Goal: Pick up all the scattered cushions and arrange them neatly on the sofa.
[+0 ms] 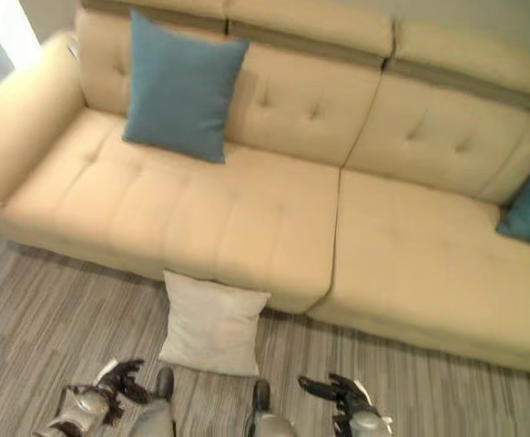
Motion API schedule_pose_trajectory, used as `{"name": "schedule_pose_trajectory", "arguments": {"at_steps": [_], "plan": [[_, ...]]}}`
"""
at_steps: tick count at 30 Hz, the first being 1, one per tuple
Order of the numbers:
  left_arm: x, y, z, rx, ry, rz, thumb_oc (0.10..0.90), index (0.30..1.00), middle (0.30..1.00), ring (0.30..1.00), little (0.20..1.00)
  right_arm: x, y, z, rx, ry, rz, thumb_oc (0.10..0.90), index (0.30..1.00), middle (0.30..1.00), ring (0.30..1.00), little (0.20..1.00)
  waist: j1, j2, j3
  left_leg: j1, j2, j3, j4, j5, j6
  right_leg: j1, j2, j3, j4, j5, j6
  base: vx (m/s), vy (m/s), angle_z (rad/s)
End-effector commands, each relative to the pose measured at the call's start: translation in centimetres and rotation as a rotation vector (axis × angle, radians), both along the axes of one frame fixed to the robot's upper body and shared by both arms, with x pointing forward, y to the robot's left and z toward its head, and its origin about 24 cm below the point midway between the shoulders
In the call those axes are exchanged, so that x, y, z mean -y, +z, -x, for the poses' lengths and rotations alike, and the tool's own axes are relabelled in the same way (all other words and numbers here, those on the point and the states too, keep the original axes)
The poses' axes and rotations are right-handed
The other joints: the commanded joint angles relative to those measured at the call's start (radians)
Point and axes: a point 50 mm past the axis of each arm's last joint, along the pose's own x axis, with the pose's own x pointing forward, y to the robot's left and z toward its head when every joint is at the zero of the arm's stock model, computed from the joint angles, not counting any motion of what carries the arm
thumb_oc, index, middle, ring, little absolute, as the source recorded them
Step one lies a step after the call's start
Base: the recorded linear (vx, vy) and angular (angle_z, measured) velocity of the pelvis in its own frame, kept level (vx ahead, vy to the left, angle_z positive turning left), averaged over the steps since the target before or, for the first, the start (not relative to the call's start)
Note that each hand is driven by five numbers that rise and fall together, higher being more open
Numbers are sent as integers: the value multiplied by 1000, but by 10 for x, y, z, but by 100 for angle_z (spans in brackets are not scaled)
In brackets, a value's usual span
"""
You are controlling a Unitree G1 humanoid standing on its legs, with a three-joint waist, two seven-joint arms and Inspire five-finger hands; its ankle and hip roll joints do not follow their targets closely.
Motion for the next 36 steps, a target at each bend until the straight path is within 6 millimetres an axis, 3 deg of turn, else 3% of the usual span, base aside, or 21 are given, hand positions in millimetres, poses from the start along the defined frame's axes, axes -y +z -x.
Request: {"name": "schedule_pose_trajectory", "arguments": {"at_steps": [1, 3, 8, 9, 10, 11, 15, 16, 17, 18, 20, 21, 24, 27, 36], "plan": [[0, 48, -52, 276, 2, -31, 800, 900, 900, 900, 900, 22, 64, -65, 323, -30, 96, 800, 900, 900, 900, 900, 9, 28, 74, -55, 53, -23, 66, -69, -22, -46, -4, 29, 91, -109, 36, -189, 102, 8], [-1, 79, -76, 409, 13, -3, 800, 900, 900, 900, 900, 20, 82, -83, 383, 3, 151, 800, 900, 900, 900, 900, 12, 35, 114, -126, 38, -26, 94, -62, -24, -110, -19, 26, 110, -102, 43, -137, 76, 2], [-1, 79, -76, 409, 13, -3, 800, 900, 900, 900, 900, 20, 82, -83, 383, 3, 151, 800, 900, 900, 900, 900, 12, 35, 113, -127, 38, -26, 94, -62, -24, -111, -19, 26, 110, -103, 43, -47, 22, -1], [-7, 135, -112, 586, 8, -74, 800, 900, 900, 900, 900, 32, 119, -107, 496, -18, 245, 800, 900, 900, 900, 900, 0, 44, 169, -222, 27, -28, 110, -46, -32, -213, -40, 33, 138, -87, 55, -347, 177, -3], [6, 222, -155, 829, -16, -102, 800, 900, 900, 900, 900, 39, 209, -154, 766, -57, 327, 800, 900, 900, 900, 900, -6, 70, 182, -401, 15, -39, 107, -14, -43, -407, -64, 47, 171, -76, 73, -395, 187, -7], [16, 246, -165, 905, 18, 51, 800, 900, 900, 900, 900, 36, 244, -171, 817, -31, 370, 800, 900, 900, 900, 900, 3, 80, 182, -471, 7, -41, 108, -7, -47, -479, -72, 48, 179, -71, 78, -215, 111, -7], [24, 265, -173, 946, 45, 102, 800, 900, 900, 900, 900, 28, 251, -182, 766, 28, 429, 800, 900, 900, 900, 900, 4, 89, 182, -570, -5, -48, 115, 2, -49, -578, -77, 58, 188, -63, 80, -30, 20, -2], [28, 284, -178, 984, 26, 58, 800, 900, 900, 900, 900, 25, 271, -188, 813, 18, 454, 800, 900, 900, 900, 900, 0, 95, 182, -624, -15, -51, 113, 9, -49, -629, -78, 71, 181, -51, 84, -11, 34, 2], [28, 285, -178, 985, 26, 58, 800, 900, 900, 900, 900, 25, 272, -188, 814, 18, 454, 800, 900, 900, 900, 900, 0, 95, 182, -626, -15, -50, 114, 9, -49, -631, -78, 72, 182, -51, 84, 20, 70, 1], [28, 301, -180, 1024, 22, 16, 800, 900, 900, 900, 900, 11, 294, -196, 924, 8, 406, 800, 900, 900, 900, 900, -2, 97, 182, -672, -20, -48, 108, 16, -47, -679, -78, 80, 179, -44, 88, 33, 59, 0], [28, 305, -180, 1034, 32, 24, 800, 900, 900, 900, 900, 8, 306, -198, 964, -4, 388, 800, 900, 900, 900, 900, -1, 99, 182, -691, -22, -49, 106, 19, -46, -698, -79, 82, 176, -41, 89, 36, 32, -1], [26, 318, -181, 1068, 55, 42, 800, 900, 900, 900, 900, -5, 323, -205, 1030, 4, 323, 800, 900, 900, 900, 900, 3, 101, 182, -714, -27, -51, 100, 20, -42, -726, -77, 84, 173, -39, 90, 0, 0, 0], [30, 324, -183, 1074, 61, 57, 800, 900, 900, 900, 900, -20, 329, -209, 1055, 32, 297, 800, 900, 900, 900, 900, 6, 102, 182, -739, -32, -55, 97, 22, -38, -752, -75, 90, 171, -39, 91, 36, 6, 1], [31, 333, -184, 1090, 86, 107, 800, 900, 900, 900, 900, -37, 353, -214, 1138, 50, 225, 800, 900, 900, 900, 900, 10, 104, 182, -781, -38, -60, 98, 23, -33, -798, -76, 94, 175, -39, 94, 30, 13, 1], [34, 333, -185, 1091, 82, 131, 800, 900, 900, 900, 900, -43, 356, -215, 1153, 63, 197, 800, 900, 900, 900, 900, 11, 105, 182, -792, -41, -63, 97, 24, -31, -808, -75, 95, 174, -38, 94, 4, 3, 1]]}}
